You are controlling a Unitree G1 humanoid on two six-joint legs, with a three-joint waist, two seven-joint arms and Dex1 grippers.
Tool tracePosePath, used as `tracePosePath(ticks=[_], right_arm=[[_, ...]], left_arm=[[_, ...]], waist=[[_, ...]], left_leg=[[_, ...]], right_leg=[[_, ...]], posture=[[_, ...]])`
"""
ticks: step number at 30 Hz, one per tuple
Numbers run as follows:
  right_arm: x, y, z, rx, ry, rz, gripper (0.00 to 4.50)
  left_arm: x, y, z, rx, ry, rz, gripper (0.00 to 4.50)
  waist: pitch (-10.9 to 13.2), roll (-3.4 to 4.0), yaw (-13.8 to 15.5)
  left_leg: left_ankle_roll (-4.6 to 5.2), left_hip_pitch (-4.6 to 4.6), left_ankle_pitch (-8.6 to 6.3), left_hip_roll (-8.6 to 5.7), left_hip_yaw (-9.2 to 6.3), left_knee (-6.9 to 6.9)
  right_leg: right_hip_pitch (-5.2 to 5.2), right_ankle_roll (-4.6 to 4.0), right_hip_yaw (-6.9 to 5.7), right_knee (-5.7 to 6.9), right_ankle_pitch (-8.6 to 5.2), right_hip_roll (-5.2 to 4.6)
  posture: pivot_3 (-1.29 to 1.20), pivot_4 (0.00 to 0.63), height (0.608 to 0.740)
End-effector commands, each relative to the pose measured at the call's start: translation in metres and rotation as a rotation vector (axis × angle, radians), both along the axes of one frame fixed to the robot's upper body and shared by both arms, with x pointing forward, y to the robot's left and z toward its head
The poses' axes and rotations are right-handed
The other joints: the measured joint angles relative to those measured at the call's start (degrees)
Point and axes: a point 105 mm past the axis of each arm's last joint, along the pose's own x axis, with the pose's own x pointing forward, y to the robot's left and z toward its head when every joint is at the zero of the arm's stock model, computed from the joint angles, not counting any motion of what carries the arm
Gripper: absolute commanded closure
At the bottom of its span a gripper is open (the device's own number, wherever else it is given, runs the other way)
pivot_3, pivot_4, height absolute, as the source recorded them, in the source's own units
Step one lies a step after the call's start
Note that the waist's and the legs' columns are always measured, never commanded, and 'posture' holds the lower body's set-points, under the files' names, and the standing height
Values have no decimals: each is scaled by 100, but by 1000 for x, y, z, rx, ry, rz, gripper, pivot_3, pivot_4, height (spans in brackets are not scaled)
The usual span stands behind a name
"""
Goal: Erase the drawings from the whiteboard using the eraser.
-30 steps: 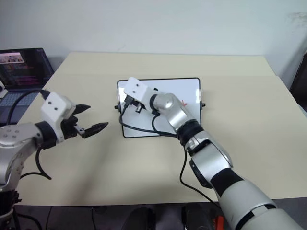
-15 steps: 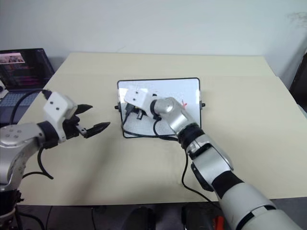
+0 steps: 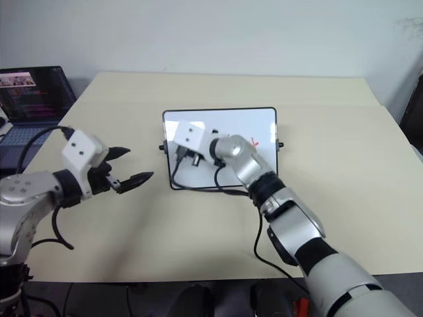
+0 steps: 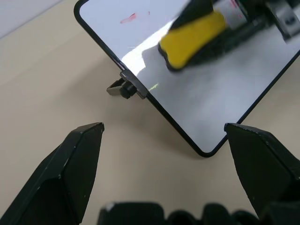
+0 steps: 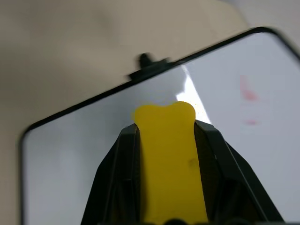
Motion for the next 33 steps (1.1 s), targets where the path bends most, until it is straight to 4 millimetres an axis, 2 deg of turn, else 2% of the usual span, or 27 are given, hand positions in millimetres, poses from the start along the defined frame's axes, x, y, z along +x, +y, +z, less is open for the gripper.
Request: tracePosePath(ticks=[1, 3, 5, 6, 10, 14, 21, 23, 26, 30, 33], right_arm=[[9, -4, 30, 62, -107, -54, 3272], [16, -7, 48, 109, -173, -96, 3272], [18, -9, 52, 116, -188, -109, 3272], [18, -10, 49, 109, -180, -107, 3272], [10, -9, 17, 2, -103, -53, 3272], [3, -8, 6, -47, -70, -13, 3272], [16, -10, 43, 71, -224, -108, 3272], [19, -11, 48, 79, -248, -121, 3272], [17, -10, 37, 27, -232, -97, 3272], [8, -11, 9, -97, -142, -22, 3272], [9, -11, 17, -69, -180, -32, 3272]], left_arm=[[-1, -6, 9, 17, -47, -33, 0], [-2, -7, 8, 18, -41, -37, 0], [-2, -6, 6, 21, -36, -35, 0], [-2, -6, 5, 22, -35, -33, 0], [-1, -4, 5, 24, -35, -21, 0], [-2, -3, 5, 26, -33, -18, 0], [-4, -4, 4, 26, -26, -20, 0], [-5, -4, 3, 25, -23, -20, 0], [-6, -4, 3, 21, -21, -17, 0], [-6, -2, 2, 22, -22, -7, 0], [-6, -1, 3, 24, -25, 3, 0]], waist=[[0, 0, 0], [1, 0, 0], [1, 0, 4], [1, 0, 2], [0, -1, 1], [0, -1, -8], [0, -1, -3], [0, -1, -4], [0, -2, -3], [0, -2, -2], [0, -1, -2]], left_leg=[[0, 0, 0, -1, 0, 0], [0, 0, 0, -1, -1, 1], [-1, -1, 1, -1, -2, 1], [-1, -2, 0, -1, -1, 0], [0, -4, 0, 0, 3, -4], [0, -2, 0, 1, 2, -3], [0, 1, 1, 0, -2, 0], [0, -1, 0, -1, -1, 0], [-1, -2, 0, -1, 0, -1], [0, -2, 0, 0, 2, -3], [0, -1, 0, 0, 0, -2]], right_leg=[[0, 0, 0, 1, 0, 0], [0, 0, -1, 3, 0, 0], [0, 0, -2, 2, 0, 0], [0, 0, -2, 0, 0, 0], [-1, -1, 1, -10, 0, 0], [-1, -1, 3, -6, -1, 0], [0, -2, -2, 2, 0, 1], [-1, -2, -1, 0, 0, 1], [-1, -2, 0, -4, 0, 0], [-1, -2, 1, -7, -1, 1], [0, -2, 0, -3, -1, 1]], posture=[[0, 150, 740], [0, 150, 740], [0, 150, 740], [0, 150, 740], [0, 150, 740], [0, 150, 740], [0, 150, 740], [0, 150, 740], [0, 150, 740], [0, 150, 740], [0, 150, 740]])
